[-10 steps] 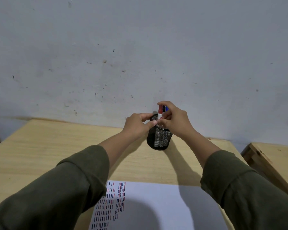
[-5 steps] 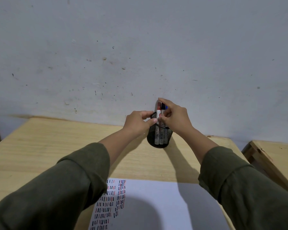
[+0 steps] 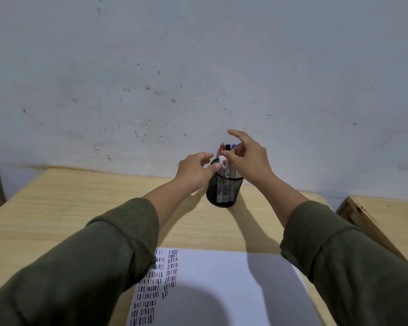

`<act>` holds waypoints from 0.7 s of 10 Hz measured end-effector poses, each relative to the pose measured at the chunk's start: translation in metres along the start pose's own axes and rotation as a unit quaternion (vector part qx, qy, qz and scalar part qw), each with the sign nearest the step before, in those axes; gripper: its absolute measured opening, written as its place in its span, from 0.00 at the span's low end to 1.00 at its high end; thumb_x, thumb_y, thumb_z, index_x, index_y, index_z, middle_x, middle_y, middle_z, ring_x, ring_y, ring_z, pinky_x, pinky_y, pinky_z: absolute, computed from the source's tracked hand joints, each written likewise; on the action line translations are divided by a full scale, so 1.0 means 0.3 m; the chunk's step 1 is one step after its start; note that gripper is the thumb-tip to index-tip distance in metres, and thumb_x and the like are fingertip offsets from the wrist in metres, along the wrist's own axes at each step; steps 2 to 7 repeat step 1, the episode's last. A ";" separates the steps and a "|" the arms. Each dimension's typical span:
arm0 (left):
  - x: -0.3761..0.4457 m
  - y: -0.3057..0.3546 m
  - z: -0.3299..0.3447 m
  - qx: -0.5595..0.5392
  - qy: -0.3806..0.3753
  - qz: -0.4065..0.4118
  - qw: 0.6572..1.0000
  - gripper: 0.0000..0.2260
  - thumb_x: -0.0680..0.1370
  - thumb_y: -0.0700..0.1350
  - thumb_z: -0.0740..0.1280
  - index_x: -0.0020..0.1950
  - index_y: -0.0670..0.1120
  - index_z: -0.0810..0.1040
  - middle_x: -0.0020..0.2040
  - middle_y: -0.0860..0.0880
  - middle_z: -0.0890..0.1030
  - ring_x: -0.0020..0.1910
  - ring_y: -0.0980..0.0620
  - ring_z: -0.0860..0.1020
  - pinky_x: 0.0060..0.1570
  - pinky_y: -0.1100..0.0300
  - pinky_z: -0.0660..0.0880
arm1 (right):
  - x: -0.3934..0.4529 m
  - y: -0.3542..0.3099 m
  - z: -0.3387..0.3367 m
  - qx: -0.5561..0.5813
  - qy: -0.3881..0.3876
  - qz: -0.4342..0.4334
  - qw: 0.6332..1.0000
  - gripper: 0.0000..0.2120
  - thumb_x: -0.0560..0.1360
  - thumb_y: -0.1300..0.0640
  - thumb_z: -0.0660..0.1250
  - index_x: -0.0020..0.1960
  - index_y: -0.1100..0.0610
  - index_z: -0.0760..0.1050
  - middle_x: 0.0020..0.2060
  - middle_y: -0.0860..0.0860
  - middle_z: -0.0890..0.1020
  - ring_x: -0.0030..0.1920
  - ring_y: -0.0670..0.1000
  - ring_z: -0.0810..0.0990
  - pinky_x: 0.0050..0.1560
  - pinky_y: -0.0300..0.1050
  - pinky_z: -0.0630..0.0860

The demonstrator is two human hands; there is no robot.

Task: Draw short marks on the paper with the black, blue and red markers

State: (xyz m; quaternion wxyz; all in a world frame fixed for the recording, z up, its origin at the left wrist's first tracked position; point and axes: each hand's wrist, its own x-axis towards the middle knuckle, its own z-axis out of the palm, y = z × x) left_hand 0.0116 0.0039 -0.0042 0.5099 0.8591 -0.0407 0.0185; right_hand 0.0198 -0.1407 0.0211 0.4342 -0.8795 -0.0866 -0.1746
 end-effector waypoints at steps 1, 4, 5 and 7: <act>-0.027 0.038 -0.029 -0.005 0.031 0.007 0.999 0.20 0.76 0.50 0.67 0.67 0.48 0.74 0.65 0.48 0.78 0.65 0.51 0.75 0.67 0.57 0.68 | -0.025 -0.063 -0.042 0.034 0.023 0.003 0.999 0.23 0.72 0.57 0.68 0.66 0.47 0.70 0.38 0.50 0.79 0.36 0.40 0.78 0.41 0.29 0.69; -0.027 0.038 -0.029 -0.005 0.031 0.007 0.999 0.20 0.76 0.50 0.67 0.67 0.48 0.74 0.65 0.48 0.78 0.65 0.51 0.75 0.67 0.57 0.68 | -0.025 -0.063 -0.042 0.034 0.023 0.003 0.999 0.23 0.72 0.57 0.68 0.66 0.47 0.70 0.38 0.50 0.79 0.36 0.40 0.78 0.41 0.29 0.69; -0.027 0.038 -0.029 -0.005 0.031 0.007 0.999 0.20 0.76 0.50 0.67 0.67 0.48 0.74 0.65 0.48 0.78 0.65 0.51 0.75 0.67 0.57 0.68 | -0.025 -0.063 -0.042 0.034 0.023 0.003 0.999 0.23 0.72 0.57 0.68 0.66 0.47 0.70 0.38 0.50 0.79 0.36 0.40 0.78 0.41 0.29 0.69; -0.027 0.038 -0.029 -0.005 0.031 0.007 0.999 0.20 0.76 0.50 0.67 0.67 0.48 0.74 0.65 0.48 0.78 0.65 0.51 0.75 0.67 0.57 0.68 | -0.025 -0.063 -0.042 0.034 0.023 0.003 0.999 0.23 0.72 0.57 0.68 0.66 0.47 0.70 0.38 0.50 0.79 0.36 0.40 0.78 0.41 0.29 0.69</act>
